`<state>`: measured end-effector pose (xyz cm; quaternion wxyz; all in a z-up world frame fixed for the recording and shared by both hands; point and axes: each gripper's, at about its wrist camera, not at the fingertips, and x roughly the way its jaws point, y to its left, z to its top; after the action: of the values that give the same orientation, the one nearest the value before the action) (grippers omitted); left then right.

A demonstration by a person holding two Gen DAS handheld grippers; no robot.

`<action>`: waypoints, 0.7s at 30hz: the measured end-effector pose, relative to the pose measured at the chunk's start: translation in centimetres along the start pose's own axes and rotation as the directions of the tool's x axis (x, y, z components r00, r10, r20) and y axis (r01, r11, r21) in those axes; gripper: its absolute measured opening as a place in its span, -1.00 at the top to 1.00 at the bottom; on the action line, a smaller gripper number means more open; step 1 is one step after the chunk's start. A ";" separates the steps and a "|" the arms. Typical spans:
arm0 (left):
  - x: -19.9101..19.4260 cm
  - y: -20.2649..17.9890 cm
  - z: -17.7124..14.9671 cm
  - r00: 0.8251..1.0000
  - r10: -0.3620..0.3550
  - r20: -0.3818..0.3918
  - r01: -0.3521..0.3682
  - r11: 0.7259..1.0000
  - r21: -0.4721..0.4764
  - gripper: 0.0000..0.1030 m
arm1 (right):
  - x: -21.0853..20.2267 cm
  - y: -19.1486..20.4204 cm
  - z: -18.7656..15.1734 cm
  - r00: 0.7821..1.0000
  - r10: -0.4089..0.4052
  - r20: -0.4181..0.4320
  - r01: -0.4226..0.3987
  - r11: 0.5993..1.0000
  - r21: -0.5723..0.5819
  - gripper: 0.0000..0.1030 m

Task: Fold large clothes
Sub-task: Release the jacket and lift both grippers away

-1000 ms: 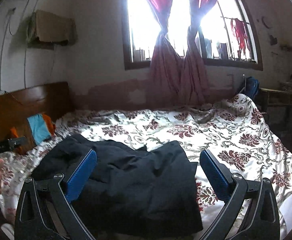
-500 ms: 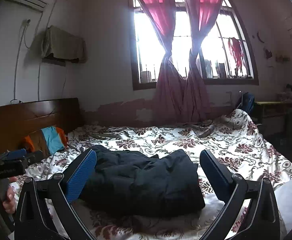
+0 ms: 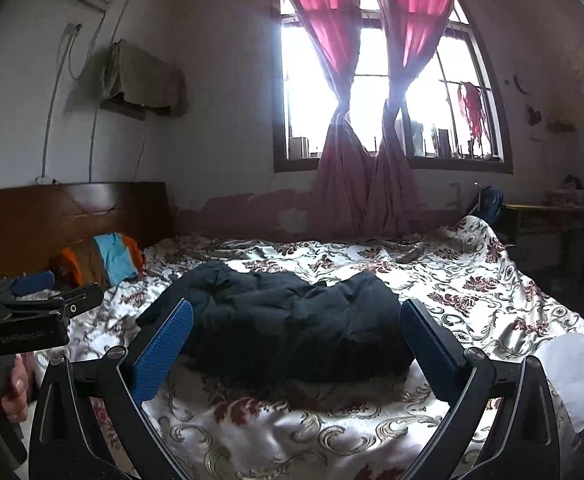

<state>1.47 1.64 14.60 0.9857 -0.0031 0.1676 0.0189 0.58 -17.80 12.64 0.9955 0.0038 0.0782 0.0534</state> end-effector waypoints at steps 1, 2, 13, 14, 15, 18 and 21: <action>-0.2 0.0 -0.4 1.000 0.006 0.002 -0.006 1.000 0.004 -0.99 | -0.1 0.1 -0.3 1.000 -0.005 -0.002 0.005 1.000 -0.009 -0.97; -0.3 0.0 -0.8 1.000 0.013 0.002 -0.013 1.000 0.006 -0.99 | -0.2 0.1 -0.5 1.000 -0.008 -0.003 0.008 1.000 -0.012 -0.97; 0.5 1.9 -5.7 0.995 0.089 -0.034 -0.090 0.995 -0.045 -0.99 | 0.0 -2.3 -3.8 0.995 -0.056 -0.079 0.056 0.998 0.002 -0.97; 0.7 1.9 -6.2 0.995 0.093 -0.041 -0.095 0.995 -0.043 -0.99 | 0.1 -2.4 -4.0 0.995 -0.056 -0.085 0.056 0.998 0.004 -0.97; 0.7 1.9 -6.5 0.994 0.096 -0.046 -0.098 0.994 -0.042 -0.99 | 0.2 -2.5 -4.4 0.995 -0.054 -0.090 0.054 0.999 0.006 -0.97; 1.0 1.7 -7.9 0.993 0.099 -0.060 -0.101 0.994 -0.042 -0.99 | 0.5 -2.4 -5.2 0.993 -0.047 -0.110 0.047 0.999 -0.005 -0.97; 1.2 1.6 -8.9 0.994 0.092 -0.065 -0.095 0.994 -0.054 -0.99 | 0.9 -2.2 -6.0 0.990 -0.038 -0.135 0.037 0.999 -0.014 -0.97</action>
<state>-0.45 3.13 5.79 0.9775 -0.0238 0.1979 0.0697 0.70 -19.87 6.51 0.9888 -0.0072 0.1450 0.0353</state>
